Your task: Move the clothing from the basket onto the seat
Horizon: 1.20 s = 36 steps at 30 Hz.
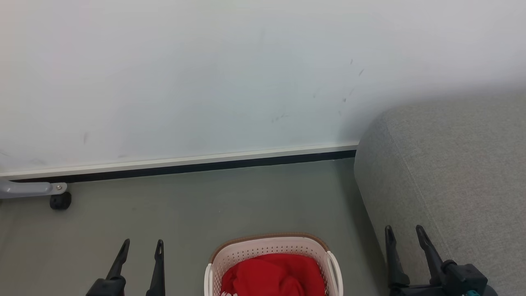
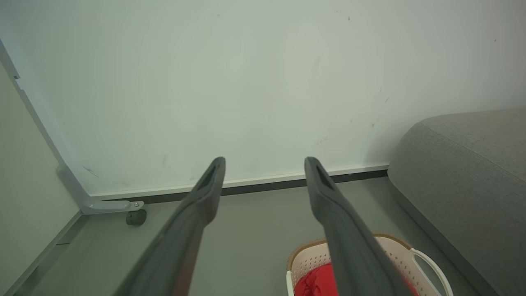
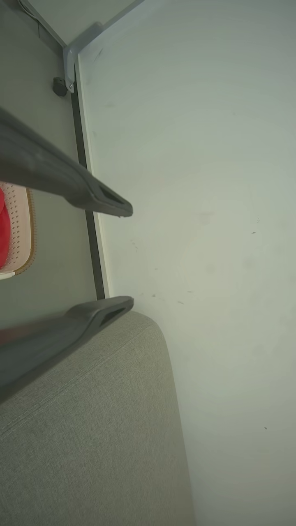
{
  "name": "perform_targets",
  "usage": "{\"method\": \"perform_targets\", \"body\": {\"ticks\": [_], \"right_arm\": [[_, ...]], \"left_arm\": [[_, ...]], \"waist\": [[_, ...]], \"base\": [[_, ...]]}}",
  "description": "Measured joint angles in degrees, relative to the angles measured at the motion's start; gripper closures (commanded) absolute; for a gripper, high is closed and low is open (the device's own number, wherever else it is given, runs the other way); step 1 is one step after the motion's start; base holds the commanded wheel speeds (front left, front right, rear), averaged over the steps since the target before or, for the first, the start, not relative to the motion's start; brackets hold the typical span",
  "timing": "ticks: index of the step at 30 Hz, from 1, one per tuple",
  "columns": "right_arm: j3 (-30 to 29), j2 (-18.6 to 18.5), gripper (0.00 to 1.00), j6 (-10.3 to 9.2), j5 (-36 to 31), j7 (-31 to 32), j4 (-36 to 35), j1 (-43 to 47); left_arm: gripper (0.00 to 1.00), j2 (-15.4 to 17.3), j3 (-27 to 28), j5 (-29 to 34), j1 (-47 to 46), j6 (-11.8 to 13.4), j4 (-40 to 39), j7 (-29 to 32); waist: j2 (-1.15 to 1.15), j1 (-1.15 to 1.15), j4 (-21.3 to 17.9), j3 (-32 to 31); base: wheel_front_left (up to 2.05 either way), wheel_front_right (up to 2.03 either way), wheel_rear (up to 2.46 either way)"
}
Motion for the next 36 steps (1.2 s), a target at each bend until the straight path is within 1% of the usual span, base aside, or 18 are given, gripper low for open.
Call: {"method": "perform_targets", "body": {"ticks": [6, 16, 20, 22, 24, 29, 36], "right_arm": [[-0.08, 0.03, 0.0, 0.15, 0.0, 0.0, 0.04, 0.0], [-0.22, 0.08, 0.0, 0.41, -0.05, 0.0, 0.03, 0.03], [-0.36, 0.1, 0.0, 0.48, -0.07, 0.0, -0.22, 0.03], [-0.42, 0.13, 0.0, 0.54, -0.1, -0.01, -0.41, 0.0], [-0.52, 0.14, 0.0, 0.71, -0.31, 0.0, -0.64, -0.13], [-0.97, 0.21, 0.0, 0.73, -0.73, -0.01, -2.93, -0.36], [-1.92, 0.46, 0.0, 0.71, -1.34, -0.25, -4.5, -2.79]], "left_arm": [[0.0, -0.1, 0.21, -0.01, 0.0, -0.49, 0.19, 0.0], [0.0, -0.26, 0.67, 0.0, 0.0, -0.53, 0.22, 0.0], [0.0, -0.21, 0.26, 0.11, -0.02, -1.09, 0.2, 0.0], [0.0, -0.04, 0.15, 0.21, -0.07, -1.6, 0.2, 0.0], [0.0, 0.1, -0.01, 0.55, -0.21, -1.6, 0.21, 0.0], [0.0, 0.15, -0.51, 0.71, -0.77, -2.55, 0.05, 0.0], [0.0, -0.23, -2.09, 1.42, -4.85, -3.36, 0.79, 0.0]], "waist": [[0.0, 0.0, -0.01, 0.16], [0.0, 0.0, -0.07, 0.62], [0.0, 0.0, -0.11, 1.42], [0.0, 0.0, -0.14, 1.95], [0.0, 0.0, -0.22, 2.58], [0.0, 0.0, -0.5, 4.83], [0.0, 0.0, -1.15, 8.91]], "base": [[0.0, 0.0, 0.0], [0.0, 0.0, 0.0], [0.0, 0.0, 0.0], [0.0, 0.0, 0.0], [0.0, 0.0, 0.0], [0.0, 0.0, 0.0], [0.0, 0.0, 0.0]]}}
